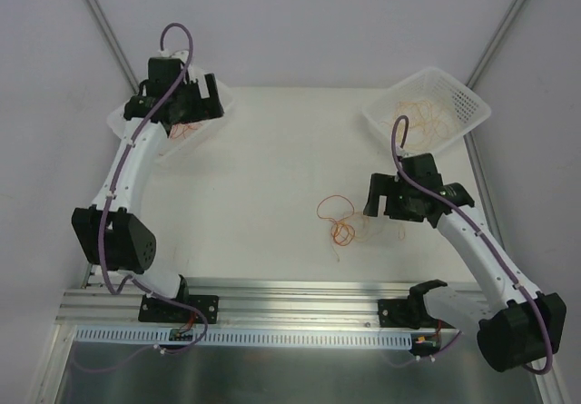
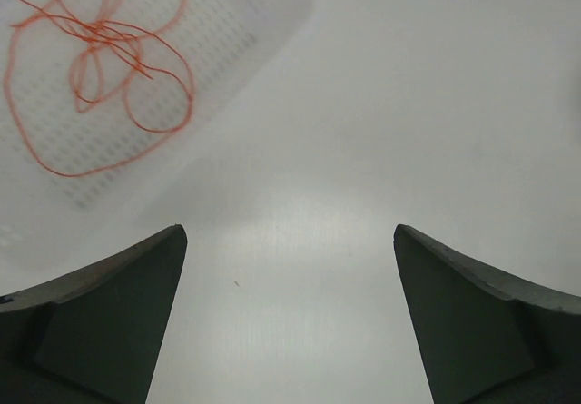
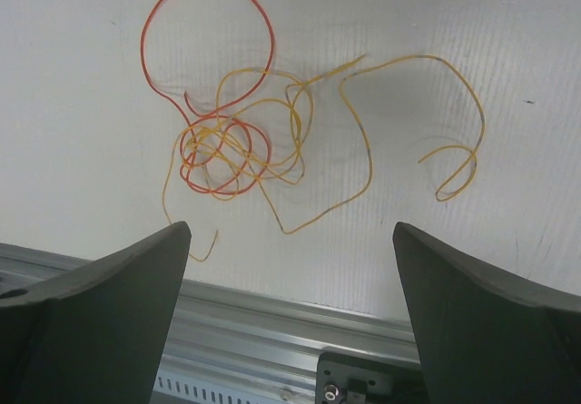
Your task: Untangle the cables
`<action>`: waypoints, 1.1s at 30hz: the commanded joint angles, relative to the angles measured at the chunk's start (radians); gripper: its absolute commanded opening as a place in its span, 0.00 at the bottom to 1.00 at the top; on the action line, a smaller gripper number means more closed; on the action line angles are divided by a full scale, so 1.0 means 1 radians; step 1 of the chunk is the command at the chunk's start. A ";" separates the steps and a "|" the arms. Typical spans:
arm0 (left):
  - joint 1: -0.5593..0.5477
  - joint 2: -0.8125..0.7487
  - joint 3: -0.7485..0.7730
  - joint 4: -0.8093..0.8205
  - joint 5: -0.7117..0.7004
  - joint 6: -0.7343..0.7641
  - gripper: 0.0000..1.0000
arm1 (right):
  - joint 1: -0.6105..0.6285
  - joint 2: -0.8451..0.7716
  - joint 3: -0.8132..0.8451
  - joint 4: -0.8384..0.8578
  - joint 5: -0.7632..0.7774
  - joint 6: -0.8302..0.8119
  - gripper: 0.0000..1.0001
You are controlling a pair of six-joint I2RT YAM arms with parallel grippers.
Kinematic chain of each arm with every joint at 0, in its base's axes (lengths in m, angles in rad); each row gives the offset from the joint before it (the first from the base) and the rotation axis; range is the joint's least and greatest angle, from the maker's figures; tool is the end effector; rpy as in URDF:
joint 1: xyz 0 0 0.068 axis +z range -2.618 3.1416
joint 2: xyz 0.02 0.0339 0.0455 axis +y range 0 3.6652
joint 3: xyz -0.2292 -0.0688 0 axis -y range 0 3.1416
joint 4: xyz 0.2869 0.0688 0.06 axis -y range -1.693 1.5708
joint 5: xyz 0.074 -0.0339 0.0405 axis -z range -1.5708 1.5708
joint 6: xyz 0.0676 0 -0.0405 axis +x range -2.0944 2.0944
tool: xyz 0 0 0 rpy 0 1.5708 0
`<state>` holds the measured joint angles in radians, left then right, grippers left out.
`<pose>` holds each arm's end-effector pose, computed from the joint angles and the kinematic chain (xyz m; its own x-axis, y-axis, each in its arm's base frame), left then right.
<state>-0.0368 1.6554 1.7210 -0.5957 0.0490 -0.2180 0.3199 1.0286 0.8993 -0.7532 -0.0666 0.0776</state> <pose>0.4434 -0.0196 0.3490 -0.5104 -0.1974 -0.8370 -0.0322 0.9770 -0.2108 0.2680 0.0935 0.2231 -0.7584 -0.1698 -0.6293 -0.2960 0.9499 0.1005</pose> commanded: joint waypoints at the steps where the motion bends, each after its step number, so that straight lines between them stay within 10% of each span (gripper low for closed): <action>1: -0.106 -0.133 -0.168 0.005 0.078 0.010 0.99 | 0.005 0.056 -0.034 0.072 -0.011 0.027 0.99; 17: -0.472 -0.456 -0.852 0.183 0.160 -0.222 0.98 | 0.419 0.471 0.070 0.348 -0.108 0.053 0.91; 33: -0.485 -0.262 -0.776 0.286 0.094 -0.251 0.85 | 0.452 0.268 0.003 0.342 0.178 0.255 0.73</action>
<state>-0.5117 1.2968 0.8482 -0.3542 0.1761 -0.4694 0.7731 1.3243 0.9051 -0.4335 0.0395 0.2428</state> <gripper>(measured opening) 0.870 0.739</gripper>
